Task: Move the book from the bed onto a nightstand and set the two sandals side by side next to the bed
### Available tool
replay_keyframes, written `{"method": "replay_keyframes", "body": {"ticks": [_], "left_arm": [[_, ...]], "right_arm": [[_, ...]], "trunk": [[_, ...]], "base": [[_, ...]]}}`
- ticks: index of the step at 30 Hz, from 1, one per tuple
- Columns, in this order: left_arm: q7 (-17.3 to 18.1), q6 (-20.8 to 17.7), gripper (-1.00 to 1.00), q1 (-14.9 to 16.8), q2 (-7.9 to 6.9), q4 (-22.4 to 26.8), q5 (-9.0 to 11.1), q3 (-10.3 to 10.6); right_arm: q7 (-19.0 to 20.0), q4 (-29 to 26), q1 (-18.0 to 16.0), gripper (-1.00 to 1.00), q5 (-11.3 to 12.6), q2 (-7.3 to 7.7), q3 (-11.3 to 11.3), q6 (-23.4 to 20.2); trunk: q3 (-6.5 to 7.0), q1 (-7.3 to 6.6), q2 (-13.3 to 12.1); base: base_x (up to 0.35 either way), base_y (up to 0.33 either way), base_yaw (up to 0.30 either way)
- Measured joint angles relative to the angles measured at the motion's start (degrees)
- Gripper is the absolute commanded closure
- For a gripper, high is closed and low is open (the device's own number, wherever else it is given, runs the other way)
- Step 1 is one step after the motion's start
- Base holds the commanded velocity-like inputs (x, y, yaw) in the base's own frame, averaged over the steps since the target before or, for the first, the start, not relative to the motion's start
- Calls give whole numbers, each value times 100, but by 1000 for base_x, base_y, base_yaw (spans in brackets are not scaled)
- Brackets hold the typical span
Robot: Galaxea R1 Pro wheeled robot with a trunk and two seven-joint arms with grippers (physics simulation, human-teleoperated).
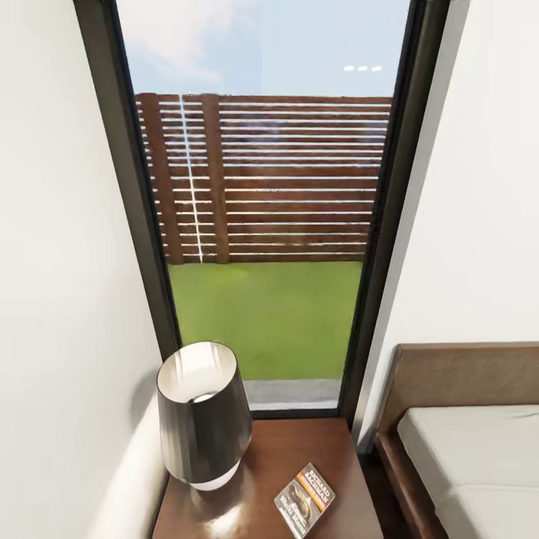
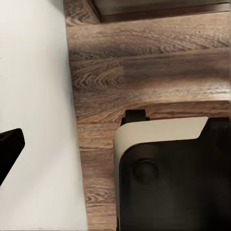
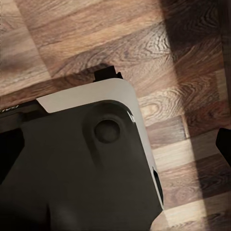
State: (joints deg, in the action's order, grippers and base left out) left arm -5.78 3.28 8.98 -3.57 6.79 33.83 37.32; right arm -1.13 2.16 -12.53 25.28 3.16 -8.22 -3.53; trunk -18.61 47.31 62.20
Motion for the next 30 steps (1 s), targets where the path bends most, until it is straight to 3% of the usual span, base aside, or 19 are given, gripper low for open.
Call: {"method": "replay_keyframes", "body": {"ticks": [17, 30], "left_arm": [[-5, -7, -100, -303, 2, -1, 13, -4], [21, -10, -100, -362, -27, 5, -19, 16]], "right_arm": [[0, 0, 2, -100, -6, -15, 0, 0], [0, 0, 2, -100, -7, -23, 0, 0]], "trunk": [[306, -374, -682], [306, -374, -684]], "base": [[0, 0, 0], [0, 0, 0]]}}
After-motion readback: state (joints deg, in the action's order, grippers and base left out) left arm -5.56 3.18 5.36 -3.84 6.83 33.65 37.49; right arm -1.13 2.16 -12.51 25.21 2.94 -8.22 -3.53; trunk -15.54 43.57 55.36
